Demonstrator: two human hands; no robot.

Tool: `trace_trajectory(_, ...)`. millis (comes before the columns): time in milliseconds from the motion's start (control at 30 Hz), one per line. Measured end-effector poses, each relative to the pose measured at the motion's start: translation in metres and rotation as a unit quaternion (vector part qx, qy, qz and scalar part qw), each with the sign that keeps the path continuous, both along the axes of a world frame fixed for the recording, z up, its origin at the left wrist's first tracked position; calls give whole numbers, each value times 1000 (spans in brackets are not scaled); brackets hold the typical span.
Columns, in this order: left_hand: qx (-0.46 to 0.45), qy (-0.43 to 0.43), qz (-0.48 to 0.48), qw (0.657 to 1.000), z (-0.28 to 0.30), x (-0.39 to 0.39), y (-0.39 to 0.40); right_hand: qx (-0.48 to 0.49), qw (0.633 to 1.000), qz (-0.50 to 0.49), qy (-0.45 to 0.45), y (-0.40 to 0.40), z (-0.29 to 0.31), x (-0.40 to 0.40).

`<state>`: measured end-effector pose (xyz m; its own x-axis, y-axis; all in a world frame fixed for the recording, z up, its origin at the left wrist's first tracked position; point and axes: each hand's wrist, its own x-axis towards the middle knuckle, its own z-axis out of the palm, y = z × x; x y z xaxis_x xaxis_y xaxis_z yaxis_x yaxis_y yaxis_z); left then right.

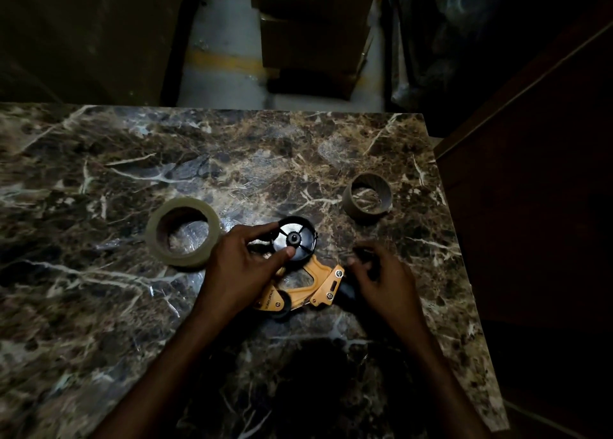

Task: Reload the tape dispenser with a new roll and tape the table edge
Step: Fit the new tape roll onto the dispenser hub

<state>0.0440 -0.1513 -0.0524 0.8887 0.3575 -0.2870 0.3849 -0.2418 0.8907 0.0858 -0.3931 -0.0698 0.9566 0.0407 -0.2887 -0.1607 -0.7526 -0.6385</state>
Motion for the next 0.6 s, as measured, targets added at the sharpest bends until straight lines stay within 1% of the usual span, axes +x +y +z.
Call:
trace_trajectory(133, 41, -36, -33, 998, 1, -15, -6, 1, 1000, 27, 0, -2, -4, -6)
trace_trajectory(233, 67, -54, -55, 995, -3, -32, -11, 27, 998, 47, 9, -4, -5, -11)
trace_trajectory(333, 89, -83, -36, 992, -3, -41, -15, 96, 994, 54, 10, -1, -3, -18)
trace_trajectory(433, 130, -91, -24, 987, -5, -49, -17, 172, 983, 59, 41, -1, 1, -24)
trace_trajectory(533, 174, -89, -33, 980, -8, -56, -17, 214, 967, 97, 96, 0, 0, -29)
trace_trajectory(600, 180, -87, -37, 979, -8, -60, -19, 225, 960, 123, 113, 2, -3, -30)
